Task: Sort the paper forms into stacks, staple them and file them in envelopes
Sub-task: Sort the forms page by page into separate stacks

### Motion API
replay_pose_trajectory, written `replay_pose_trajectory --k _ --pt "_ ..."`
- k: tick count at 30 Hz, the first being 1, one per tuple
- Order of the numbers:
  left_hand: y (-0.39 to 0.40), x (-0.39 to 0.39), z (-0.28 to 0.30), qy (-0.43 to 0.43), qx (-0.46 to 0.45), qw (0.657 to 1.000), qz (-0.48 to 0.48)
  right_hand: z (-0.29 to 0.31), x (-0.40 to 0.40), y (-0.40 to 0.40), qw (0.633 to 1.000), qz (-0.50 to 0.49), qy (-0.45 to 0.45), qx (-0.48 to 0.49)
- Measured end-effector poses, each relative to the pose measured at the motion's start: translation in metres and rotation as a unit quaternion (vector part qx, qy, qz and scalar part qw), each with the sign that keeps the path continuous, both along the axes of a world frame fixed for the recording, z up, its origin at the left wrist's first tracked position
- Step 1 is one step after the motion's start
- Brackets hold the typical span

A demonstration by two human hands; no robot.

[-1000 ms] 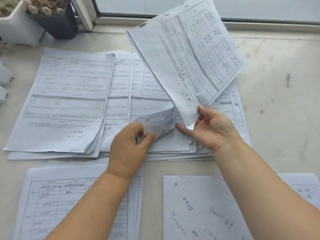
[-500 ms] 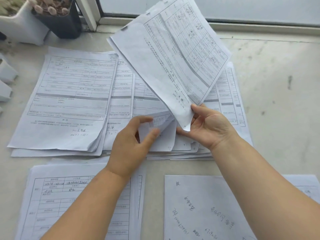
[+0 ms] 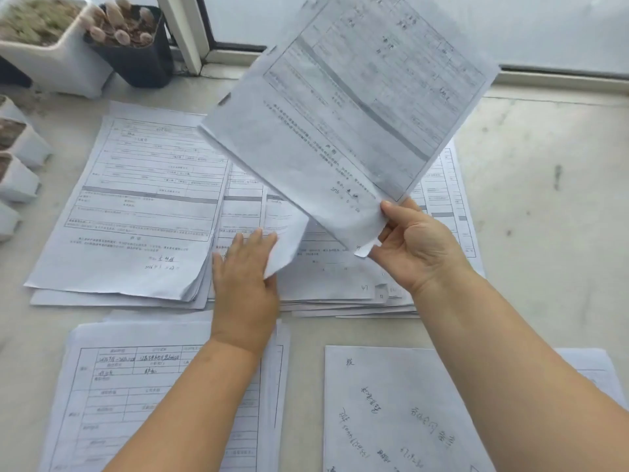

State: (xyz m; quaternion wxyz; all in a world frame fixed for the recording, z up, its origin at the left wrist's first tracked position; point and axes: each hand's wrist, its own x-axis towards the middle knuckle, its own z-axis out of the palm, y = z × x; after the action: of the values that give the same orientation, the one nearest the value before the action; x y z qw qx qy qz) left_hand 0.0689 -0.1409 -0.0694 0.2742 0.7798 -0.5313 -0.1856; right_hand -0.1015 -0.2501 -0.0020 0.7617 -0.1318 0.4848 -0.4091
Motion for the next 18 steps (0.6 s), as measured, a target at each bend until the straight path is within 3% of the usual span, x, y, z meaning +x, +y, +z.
replay_pose_trajectory --k 2,4,7,9,12,15,18 --pt "0.002 0.001 0.009 0.126 -0.064 0.983 0.114 0.007 -0.020 -0.004 0.996 -0.072 0.031 -0.037" --pt "0.001 0.002 0.021 0.221 -0.115 0.941 0.231 0.015 -0.044 -0.006 0.986 -0.092 0.107 -0.087" --pt "0.001 0.009 0.028 0.307 -0.120 0.880 0.342 0.023 -0.070 -0.002 0.939 0.036 0.308 -0.149" --pt "0.001 0.012 0.031 0.315 -0.118 0.867 0.367 0.023 -0.068 0.001 0.909 0.130 0.363 -0.159" --pt "0.001 0.014 0.039 0.293 -0.145 0.885 0.331 0.013 -0.040 0.001 0.889 0.204 0.385 -0.142" --pt "0.004 0.018 0.041 0.224 -0.157 0.931 0.241 0.000 0.001 -0.001 0.871 0.261 0.397 -0.128" --pt "0.005 0.018 0.035 0.157 -0.143 0.976 0.043 -0.014 0.027 -0.002 0.876 0.266 0.389 -0.098"
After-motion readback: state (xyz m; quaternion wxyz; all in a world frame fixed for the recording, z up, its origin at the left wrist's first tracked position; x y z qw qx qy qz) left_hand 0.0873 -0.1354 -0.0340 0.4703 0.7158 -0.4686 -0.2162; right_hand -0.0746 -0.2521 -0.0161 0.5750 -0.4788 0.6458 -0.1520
